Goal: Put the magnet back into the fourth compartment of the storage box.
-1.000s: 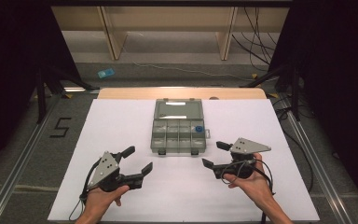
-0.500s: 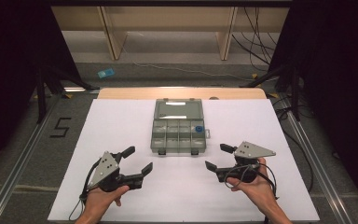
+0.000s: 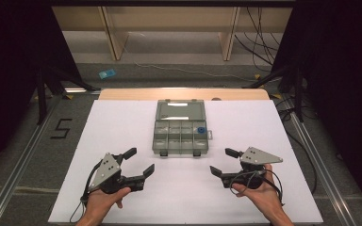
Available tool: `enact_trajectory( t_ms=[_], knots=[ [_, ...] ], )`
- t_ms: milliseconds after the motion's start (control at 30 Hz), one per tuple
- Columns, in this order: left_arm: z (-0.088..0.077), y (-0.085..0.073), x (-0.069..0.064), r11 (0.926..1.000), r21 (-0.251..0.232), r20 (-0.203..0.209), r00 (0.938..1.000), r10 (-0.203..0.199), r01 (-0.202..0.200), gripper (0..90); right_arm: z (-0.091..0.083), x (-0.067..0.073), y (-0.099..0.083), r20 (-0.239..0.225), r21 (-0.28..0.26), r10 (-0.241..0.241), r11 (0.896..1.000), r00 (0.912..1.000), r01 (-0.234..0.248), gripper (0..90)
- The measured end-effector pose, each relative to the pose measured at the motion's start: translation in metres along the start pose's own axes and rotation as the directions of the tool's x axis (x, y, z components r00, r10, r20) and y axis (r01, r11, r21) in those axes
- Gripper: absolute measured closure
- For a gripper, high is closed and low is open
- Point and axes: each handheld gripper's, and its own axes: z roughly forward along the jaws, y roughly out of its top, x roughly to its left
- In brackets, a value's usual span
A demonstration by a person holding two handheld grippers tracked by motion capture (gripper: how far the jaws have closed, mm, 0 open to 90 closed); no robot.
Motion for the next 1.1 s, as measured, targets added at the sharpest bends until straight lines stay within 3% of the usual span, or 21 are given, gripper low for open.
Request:
enact_trajectory(
  t_ms=[200, 1100],
  knots=[
    [0.000, 0.000, 0.000, 1.0000, 0.000, -0.001, 1.0000, 0.000, 0.000, 16.0, -0.004, 0.001, -0.002, 0.013, -0.024, 0.004, 1.000, 0.9999, -0.004, 17.2],
    [0.000, 0.000, 0.000, 1.0000, -0.001, 0.000, 1.0000, -0.001, 0.001, 16.0, -0.010, 0.005, -0.012, 0.013, -0.024, 0.014, 1.000, 0.9998, -0.014, 16.8]
  ],
)
